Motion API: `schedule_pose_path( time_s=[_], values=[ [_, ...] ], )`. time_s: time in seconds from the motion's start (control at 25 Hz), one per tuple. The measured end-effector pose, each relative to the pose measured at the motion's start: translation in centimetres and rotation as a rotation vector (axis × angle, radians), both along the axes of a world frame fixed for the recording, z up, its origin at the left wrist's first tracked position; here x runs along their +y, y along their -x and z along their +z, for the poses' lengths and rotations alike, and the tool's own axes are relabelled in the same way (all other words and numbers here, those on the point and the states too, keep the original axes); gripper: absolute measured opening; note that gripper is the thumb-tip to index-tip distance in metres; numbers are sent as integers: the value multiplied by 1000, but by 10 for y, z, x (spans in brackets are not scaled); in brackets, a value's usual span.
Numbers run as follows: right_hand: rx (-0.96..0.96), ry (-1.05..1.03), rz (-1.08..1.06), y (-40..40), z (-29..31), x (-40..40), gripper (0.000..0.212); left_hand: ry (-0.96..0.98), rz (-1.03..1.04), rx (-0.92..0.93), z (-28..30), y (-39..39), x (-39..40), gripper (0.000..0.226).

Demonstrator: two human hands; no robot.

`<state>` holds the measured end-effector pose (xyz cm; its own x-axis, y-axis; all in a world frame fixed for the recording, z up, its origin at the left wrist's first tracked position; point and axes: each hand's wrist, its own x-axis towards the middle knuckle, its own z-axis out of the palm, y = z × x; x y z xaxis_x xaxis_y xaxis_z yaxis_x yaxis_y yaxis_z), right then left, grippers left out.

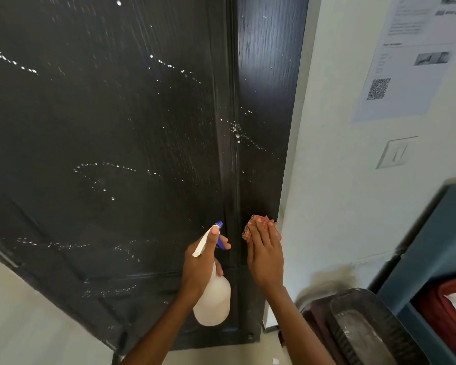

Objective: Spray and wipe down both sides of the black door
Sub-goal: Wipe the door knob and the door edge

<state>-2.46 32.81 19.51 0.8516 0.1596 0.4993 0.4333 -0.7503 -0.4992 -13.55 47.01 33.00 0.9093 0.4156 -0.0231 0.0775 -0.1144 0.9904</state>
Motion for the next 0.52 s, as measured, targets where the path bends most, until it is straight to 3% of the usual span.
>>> schedule_pose_path(
  time_s=[0.16,0.4,0.52],
  values=[
    [-166,213,159,-13,6,-19,52,13,-17,-10,6,-2,-1,61],
    [303,-456,33,4,15,-6,61,18,24,-21,10,10,-5,60],
    [210,-339,50,2,15,-6,58,14,74,-24,6,24,-7,60]
  ],
)
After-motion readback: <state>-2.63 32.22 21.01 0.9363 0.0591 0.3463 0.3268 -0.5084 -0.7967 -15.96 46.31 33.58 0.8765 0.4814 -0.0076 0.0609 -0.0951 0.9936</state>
